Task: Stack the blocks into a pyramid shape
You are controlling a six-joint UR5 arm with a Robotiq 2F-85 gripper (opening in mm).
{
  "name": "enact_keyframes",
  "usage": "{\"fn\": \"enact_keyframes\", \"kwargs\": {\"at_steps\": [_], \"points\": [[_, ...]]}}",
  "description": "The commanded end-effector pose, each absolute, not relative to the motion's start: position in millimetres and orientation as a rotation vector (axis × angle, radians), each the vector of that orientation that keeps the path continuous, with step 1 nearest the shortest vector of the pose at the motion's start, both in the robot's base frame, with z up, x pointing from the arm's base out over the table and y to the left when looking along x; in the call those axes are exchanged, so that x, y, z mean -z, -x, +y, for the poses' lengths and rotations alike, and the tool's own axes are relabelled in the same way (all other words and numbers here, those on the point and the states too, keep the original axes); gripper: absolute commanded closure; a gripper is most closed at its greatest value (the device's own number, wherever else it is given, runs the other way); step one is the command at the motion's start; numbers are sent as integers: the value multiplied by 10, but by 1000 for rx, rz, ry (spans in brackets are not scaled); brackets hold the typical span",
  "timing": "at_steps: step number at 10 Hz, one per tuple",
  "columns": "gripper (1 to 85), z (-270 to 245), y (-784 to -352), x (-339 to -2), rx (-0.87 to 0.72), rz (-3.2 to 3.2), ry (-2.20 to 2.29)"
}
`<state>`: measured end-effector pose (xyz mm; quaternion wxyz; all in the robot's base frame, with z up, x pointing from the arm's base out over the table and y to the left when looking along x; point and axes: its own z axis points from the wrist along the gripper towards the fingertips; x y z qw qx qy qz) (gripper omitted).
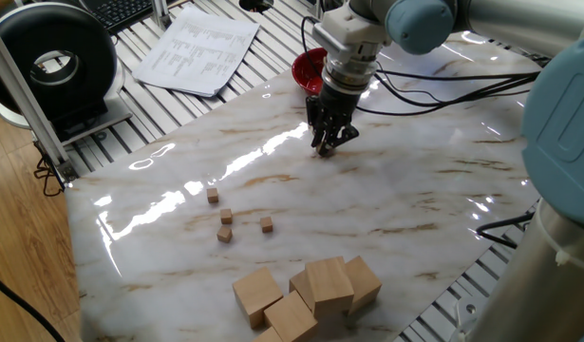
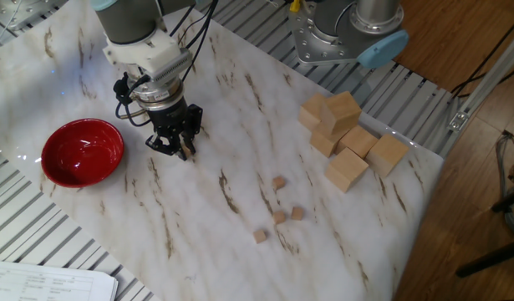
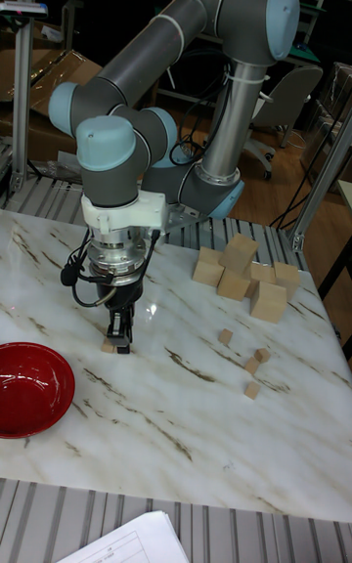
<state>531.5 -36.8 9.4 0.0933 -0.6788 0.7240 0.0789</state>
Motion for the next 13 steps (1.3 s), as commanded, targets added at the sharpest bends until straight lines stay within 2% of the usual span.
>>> {"fn": "enact_keyframes", "kwargs": {"at_steps": [1, 7, 11, 13], "points": [[610, -379, -5315, -99, -237, 2151, 2001], [563, -372, -5309, -104, -243, 2144, 2004], [453, -374, -5292, -109, -249, 2146, 2014], [463, -367, -5309, -123, -244, 2148, 2016]]}}
